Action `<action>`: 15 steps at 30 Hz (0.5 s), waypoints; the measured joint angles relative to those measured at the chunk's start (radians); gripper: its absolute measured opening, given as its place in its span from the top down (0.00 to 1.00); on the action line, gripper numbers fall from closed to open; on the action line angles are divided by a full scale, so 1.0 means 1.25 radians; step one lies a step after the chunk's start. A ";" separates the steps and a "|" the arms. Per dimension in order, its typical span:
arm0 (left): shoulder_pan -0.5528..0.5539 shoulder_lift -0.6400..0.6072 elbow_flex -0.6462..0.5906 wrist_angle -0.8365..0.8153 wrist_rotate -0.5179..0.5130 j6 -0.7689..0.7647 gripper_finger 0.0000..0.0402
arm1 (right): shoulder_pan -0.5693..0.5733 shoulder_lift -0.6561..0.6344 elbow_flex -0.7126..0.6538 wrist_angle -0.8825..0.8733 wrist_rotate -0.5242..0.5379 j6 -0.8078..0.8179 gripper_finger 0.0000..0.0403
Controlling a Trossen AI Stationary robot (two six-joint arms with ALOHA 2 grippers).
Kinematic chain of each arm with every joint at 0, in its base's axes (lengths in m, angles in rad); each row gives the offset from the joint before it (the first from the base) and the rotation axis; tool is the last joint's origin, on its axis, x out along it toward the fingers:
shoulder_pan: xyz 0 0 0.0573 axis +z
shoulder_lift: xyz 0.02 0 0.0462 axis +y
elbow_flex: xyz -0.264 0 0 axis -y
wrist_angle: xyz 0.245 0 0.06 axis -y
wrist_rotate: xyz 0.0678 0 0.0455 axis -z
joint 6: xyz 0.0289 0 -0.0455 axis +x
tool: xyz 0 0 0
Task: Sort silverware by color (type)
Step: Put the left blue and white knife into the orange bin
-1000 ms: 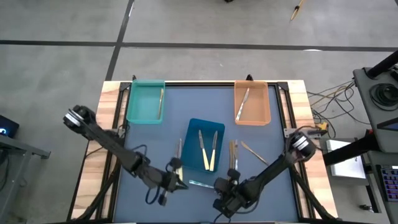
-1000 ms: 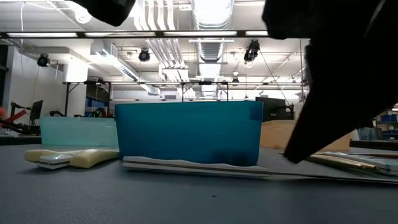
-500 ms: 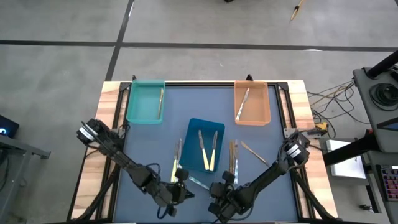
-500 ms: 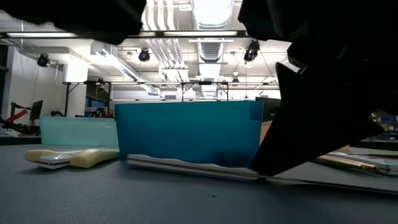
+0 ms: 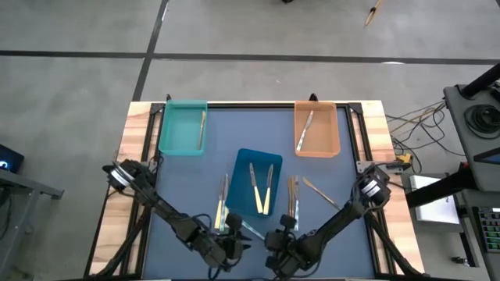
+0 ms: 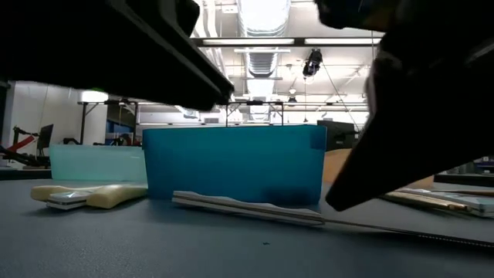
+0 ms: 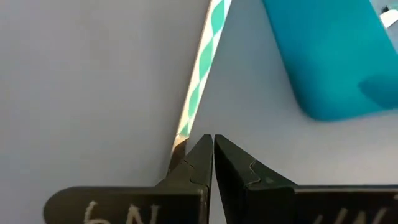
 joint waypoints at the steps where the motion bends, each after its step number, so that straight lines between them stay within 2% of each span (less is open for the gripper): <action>1: 0.000 0.004 0.002 0.000 -0.017 0.000 0.77 | -0.004 0.004 0.000 0.002 0.006 -0.004 0.98; 7: 0.006 0.030 0.001 -0.001 -0.024 0.000 0.67 | -0.025 0.026 -0.001 0.049 0.033 -0.105 0.98; 15: 0.010 0.038 -0.001 -0.007 -0.020 0.008 0.65 | -0.027 0.028 -0.001 0.156 0.011 -0.210 0.98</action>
